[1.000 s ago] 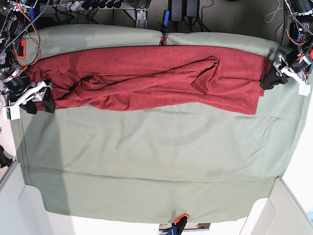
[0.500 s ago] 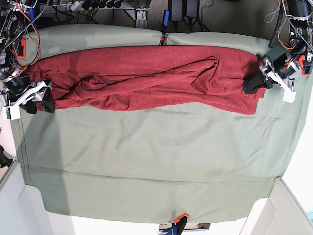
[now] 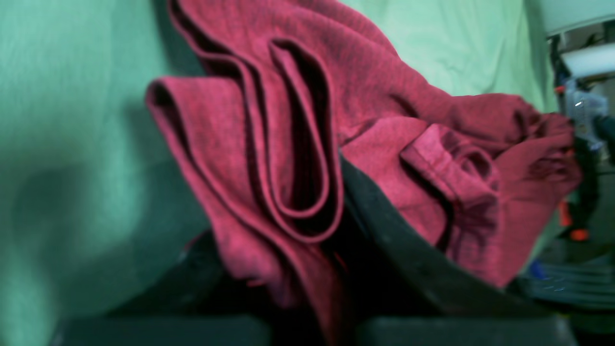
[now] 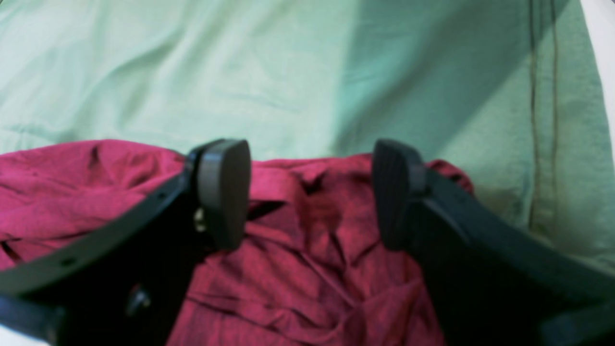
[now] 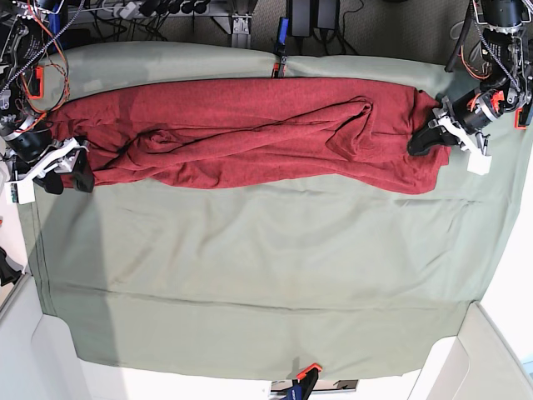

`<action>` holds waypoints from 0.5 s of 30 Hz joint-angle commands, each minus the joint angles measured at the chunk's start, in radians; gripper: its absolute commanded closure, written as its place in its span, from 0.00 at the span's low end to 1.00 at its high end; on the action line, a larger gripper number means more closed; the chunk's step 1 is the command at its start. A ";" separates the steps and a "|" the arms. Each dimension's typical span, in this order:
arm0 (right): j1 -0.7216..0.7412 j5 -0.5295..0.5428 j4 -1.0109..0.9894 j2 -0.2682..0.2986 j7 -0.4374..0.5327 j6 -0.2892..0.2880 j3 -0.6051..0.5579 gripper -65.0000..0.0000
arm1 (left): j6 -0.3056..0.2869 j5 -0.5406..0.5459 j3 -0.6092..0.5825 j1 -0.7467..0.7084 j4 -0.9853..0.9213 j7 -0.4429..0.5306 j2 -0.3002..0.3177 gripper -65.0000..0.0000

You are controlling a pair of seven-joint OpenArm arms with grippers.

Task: Fold the T-shirt properly
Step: 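Pull the shirt end with the left gripper to straighten the strip, then fold the shirt end over toward the right gripper with the left gripper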

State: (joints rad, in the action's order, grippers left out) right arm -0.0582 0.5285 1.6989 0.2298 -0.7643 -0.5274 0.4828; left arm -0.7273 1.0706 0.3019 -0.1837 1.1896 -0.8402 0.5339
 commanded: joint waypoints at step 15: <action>0.011 0.022 0.016 0.014 0.023 0.000 0.004 0.39 | 0.029 -0.479 0.190 0.095 0.048 0.174 0.081 1.00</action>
State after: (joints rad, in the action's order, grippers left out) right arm -0.0582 0.5312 1.6989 0.2298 -0.7647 -0.5278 0.4828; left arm -0.7025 0.5724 0.4824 -0.1036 1.2236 -0.6907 0.5884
